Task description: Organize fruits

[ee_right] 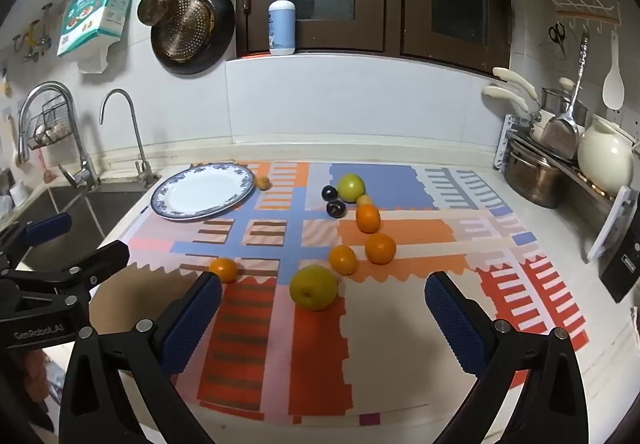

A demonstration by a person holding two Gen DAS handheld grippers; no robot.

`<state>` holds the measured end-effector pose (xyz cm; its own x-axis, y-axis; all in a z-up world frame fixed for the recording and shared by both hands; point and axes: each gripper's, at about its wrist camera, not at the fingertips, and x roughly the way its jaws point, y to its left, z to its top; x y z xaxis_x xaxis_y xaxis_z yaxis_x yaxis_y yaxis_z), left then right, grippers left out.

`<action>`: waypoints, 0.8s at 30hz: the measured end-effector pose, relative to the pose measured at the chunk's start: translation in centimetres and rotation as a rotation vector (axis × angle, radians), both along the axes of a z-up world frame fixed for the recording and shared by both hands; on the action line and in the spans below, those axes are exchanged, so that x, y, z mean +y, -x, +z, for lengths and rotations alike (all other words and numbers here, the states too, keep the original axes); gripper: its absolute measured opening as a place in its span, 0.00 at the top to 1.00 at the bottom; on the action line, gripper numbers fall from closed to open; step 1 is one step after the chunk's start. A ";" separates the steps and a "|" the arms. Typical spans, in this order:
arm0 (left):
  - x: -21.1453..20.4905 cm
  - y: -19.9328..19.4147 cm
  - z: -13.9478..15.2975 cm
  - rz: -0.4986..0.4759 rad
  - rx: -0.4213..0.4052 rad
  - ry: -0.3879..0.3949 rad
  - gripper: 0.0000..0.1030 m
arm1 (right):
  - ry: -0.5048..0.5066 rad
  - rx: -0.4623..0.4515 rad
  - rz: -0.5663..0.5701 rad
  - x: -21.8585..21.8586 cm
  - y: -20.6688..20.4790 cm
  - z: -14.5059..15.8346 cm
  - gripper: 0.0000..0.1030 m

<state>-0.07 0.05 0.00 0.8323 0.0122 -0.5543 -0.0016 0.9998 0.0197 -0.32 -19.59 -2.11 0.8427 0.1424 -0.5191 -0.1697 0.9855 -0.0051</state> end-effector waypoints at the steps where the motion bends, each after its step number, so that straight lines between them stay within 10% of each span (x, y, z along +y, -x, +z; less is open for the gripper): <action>1: 0.0 0.0 0.0 -0.005 0.002 0.000 0.00 | -0.001 0.000 -0.002 0.0 0.0 0.0 0.01; 24: -0.3 0.3 0.6 -0.024 -0.004 -0.003 0.00 | -0.001 -0.009 0.008 0.2 0.0 0.3 0.01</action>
<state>-0.35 -0.27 0.57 0.8345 -0.0060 -0.5510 0.0219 0.9995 0.0222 -0.31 -19.41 -1.83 0.8463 0.1501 -0.5111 -0.1779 0.9840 -0.0056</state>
